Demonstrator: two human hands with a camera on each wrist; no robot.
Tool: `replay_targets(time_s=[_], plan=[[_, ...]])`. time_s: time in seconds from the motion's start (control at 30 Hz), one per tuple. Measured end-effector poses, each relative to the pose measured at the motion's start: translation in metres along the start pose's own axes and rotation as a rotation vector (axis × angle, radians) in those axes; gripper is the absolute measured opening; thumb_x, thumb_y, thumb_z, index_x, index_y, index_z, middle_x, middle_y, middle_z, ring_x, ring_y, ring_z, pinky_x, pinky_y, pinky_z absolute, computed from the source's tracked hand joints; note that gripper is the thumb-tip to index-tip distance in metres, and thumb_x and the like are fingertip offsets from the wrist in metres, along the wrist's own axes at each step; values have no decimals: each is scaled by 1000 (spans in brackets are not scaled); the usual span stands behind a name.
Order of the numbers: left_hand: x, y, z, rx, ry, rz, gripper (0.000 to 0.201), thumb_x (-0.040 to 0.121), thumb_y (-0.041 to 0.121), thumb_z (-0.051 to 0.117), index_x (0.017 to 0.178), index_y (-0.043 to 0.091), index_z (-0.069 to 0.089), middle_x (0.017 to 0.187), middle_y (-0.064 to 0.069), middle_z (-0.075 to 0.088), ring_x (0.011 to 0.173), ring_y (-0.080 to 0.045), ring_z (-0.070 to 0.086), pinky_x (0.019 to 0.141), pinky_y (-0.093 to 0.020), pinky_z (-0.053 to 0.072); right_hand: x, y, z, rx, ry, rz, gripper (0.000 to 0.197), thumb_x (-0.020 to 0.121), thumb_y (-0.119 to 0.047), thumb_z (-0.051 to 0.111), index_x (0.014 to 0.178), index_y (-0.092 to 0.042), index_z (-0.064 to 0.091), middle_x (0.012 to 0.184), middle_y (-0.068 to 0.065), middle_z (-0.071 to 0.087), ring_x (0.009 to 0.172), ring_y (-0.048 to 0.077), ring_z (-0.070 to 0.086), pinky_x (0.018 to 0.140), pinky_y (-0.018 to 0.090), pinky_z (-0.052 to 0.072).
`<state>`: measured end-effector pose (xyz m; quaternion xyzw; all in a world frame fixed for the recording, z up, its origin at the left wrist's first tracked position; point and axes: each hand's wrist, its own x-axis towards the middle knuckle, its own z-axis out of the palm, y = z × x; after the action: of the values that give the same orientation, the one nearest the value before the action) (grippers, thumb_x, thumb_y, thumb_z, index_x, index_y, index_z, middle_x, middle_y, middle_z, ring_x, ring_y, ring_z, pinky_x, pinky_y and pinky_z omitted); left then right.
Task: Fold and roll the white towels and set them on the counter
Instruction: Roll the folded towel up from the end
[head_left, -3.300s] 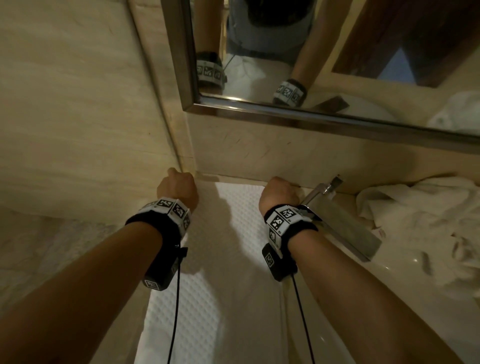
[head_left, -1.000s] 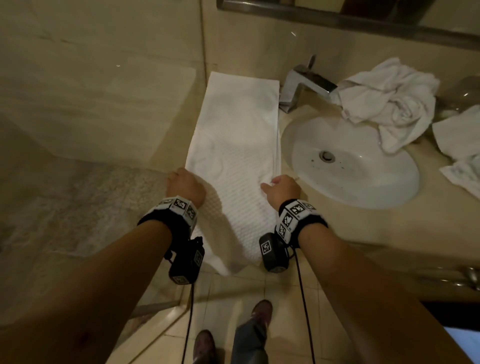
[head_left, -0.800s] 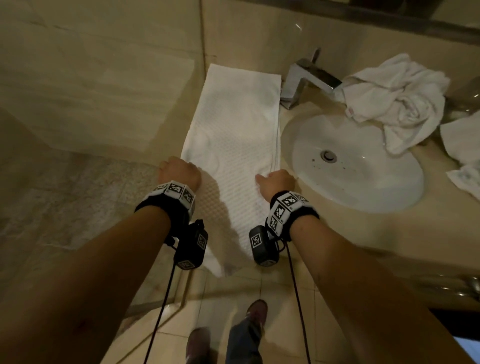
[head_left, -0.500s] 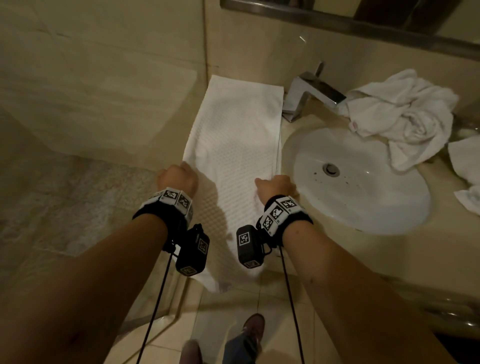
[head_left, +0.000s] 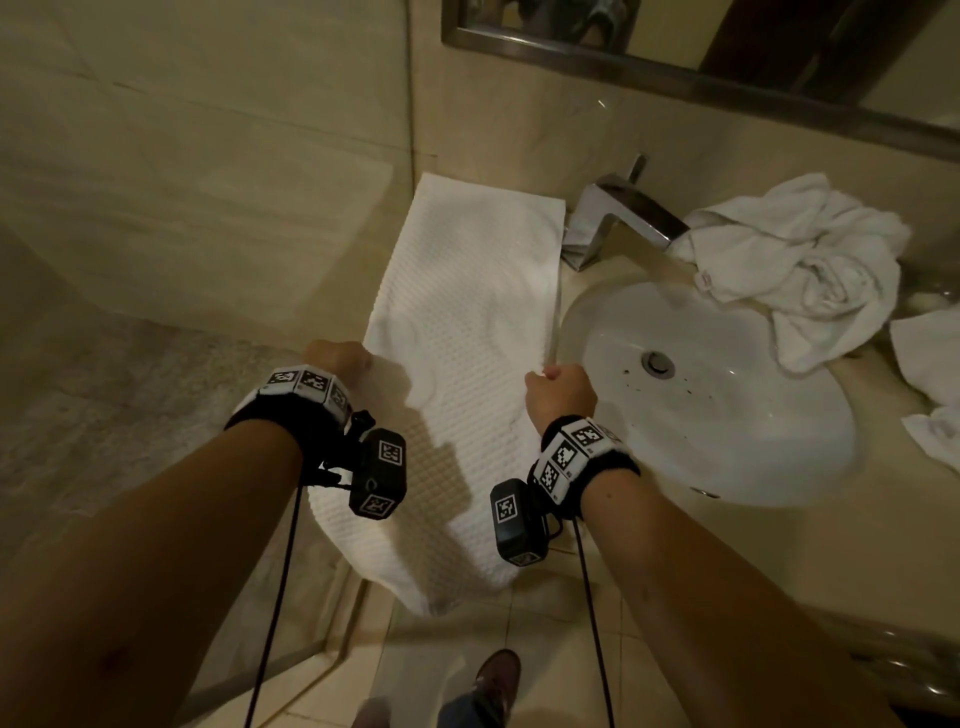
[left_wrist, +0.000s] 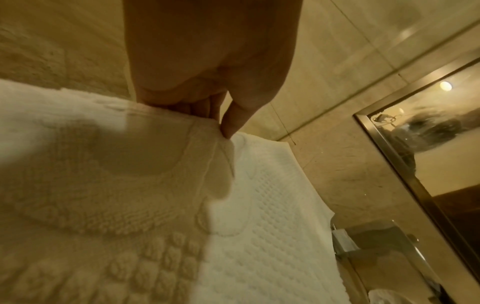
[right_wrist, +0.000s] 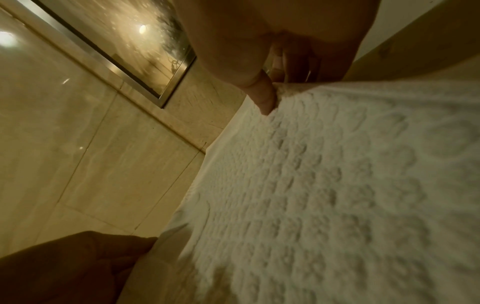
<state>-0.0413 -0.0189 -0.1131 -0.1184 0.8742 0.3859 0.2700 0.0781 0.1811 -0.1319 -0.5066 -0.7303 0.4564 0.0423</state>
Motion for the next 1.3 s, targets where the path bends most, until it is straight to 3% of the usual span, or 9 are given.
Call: replay_targets(time_s=[0.07, 0.13, 0.3, 0.43, 0.63, 0.83, 1.0, 1.13, 1.3], plan=[[-1, 1, 1, -19, 20, -30, 38, 88, 13, 63, 119, -8, 60, 122, -23, 60, 113, -35, 58, 75, -32, 45, 1, 2, -1, 9, 10, 4, 22, 92, -16, 54, 113, -9, 53, 119, 14, 59, 104, 31, 56, 78, 30, 40], [-2, 2, 1, -26, 31, -52, 37, 85, 15, 66, 113, -8, 63, 115, -22, 64, 104, -35, 61, 69, -27, 40, 1, 1, -2, 15, 17, 5, 22, 92, -14, 53, 113, -8, 50, 119, 15, 58, 101, 30, 56, 78, 31, 42], [-5, 5, -3, -66, 101, -49, 39, 81, 22, 73, 109, -4, 65, 109, -15, 66, 87, -28, 60, 71, -25, 41, 2, 0, 0, 5, 37, 23, 40, 89, -11, 59, 125, -4, 41, 126, 20, 55, 112, 35, 57, 89, 37, 49], [-12, 2, -3, 0, 196, 54, 30, 84, 20, 68, 109, 2, 66, 108, -13, 67, 94, -29, 62, 74, -28, 44, 3, 3, 0, -28, 37, 38, 44, 88, -11, 64, 126, -3, 44, 127, 20, 56, 113, 34, 58, 88, 35, 49], [-22, -31, 11, 127, 158, 117, 44, 86, 35, 64, 116, 4, 53, 117, -17, 60, 108, -34, 56, 86, -37, 45, -8, 16, -2, -111, 20, -36, 39, 89, -20, 66, 121, -4, 51, 124, 15, 58, 113, 30, 57, 88, 32, 47], [-48, -63, 10, 107, 175, 119, 49, 84, 37, 65, 119, 6, 49, 118, -15, 59, 108, -34, 56, 85, -36, 44, -45, 47, 5, -130, 6, -10, 45, 82, -31, 70, 118, -6, 60, 117, 10, 64, 103, 28, 63, 84, 31, 52], [-64, -90, 3, 130, 137, 190, 51, 84, 37, 65, 118, 4, 46, 116, -16, 60, 105, -33, 57, 79, -34, 43, -83, 70, 9, -97, 137, 10, 49, 78, -37, 73, 116, -8, 60, 126, 13, 48, 109, 31, 53, 97, 42, 48], [-81, -108, 3, 67, 152, 243, 40, 84, 30, 65, 110, 4, 50, 98, -10, 58, 95, -31, 57, 72, -32, 42, -111, 90, 9, -58, 163, 11, 46, 83, -37, 70, 117, -10, 56, 129, 9, 42, 116, 29, 48, 101, 41, 44], [-96, -140, 5, -11, 167, 298, 34, 87, 28, 62, 111, 6, 50, 99, -8, 61, 91, -28, 59, 76, -33, 46, -143, 123, 12, 36, 271, 124, 55, 77, -48, 72, 111, -7, 55, 129, 12, 44, 122, 30, 41, 99, 38, 40]])
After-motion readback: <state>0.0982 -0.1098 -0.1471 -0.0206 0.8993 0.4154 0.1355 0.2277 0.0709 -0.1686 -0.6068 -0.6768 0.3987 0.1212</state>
